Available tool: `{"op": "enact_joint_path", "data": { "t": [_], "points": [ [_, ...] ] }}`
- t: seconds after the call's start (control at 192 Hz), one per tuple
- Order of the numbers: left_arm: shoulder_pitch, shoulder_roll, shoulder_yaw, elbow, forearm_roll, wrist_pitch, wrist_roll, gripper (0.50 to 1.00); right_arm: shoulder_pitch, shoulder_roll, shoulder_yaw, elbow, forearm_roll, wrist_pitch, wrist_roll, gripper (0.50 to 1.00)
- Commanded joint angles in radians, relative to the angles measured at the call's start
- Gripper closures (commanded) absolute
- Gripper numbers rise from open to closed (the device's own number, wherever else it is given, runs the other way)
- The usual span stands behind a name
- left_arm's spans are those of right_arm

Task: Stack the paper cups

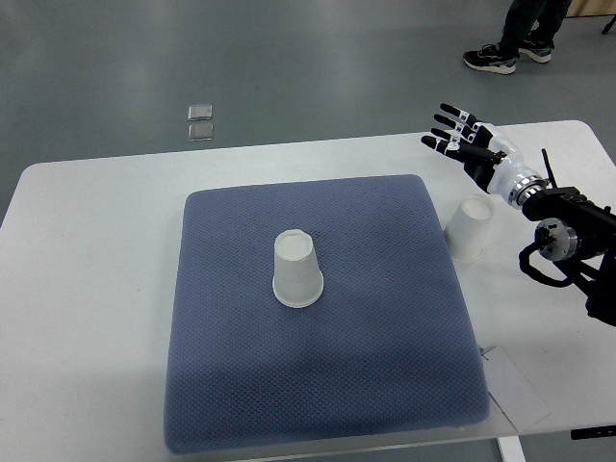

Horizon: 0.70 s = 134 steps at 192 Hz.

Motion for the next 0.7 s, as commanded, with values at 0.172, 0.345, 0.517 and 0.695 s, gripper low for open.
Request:
{"op": "enact_joint_path", "data": {
  "t": [0.172, 0.345, 0.517, 0.695],
  "points": [
    [-0.001, 0.000, 0.000, 0.003, 0.000, 0.000, -0.011, 0.500, 0.000, 0.002, 0.001, 0.000, 0.001, -0.002, 0.000, 0.597],
    [0.001, 0.000, 0.001, 0.014, 0.000, 0.000, -0.009, 0.500, 0.000, 0.000, 0.003, -0.008, 0.001, 0.004, 0.000, 0.597],
    [0.001, 0.000, 0.000, 0.011, 0.000, 0.000, -0.009, 0.500, 0.003, 0.002, 0.003, -0.028, 0.001, 0.010, -0.001, 0.597],
    [0.001, 0.000, 0.000, 0.011, 0.000, 0.000, -0.009, 0.500, 0.006, 0.000, 0.004, -0.028, 0.003, 0.010, -0.001, 0.597]
  ]
}}
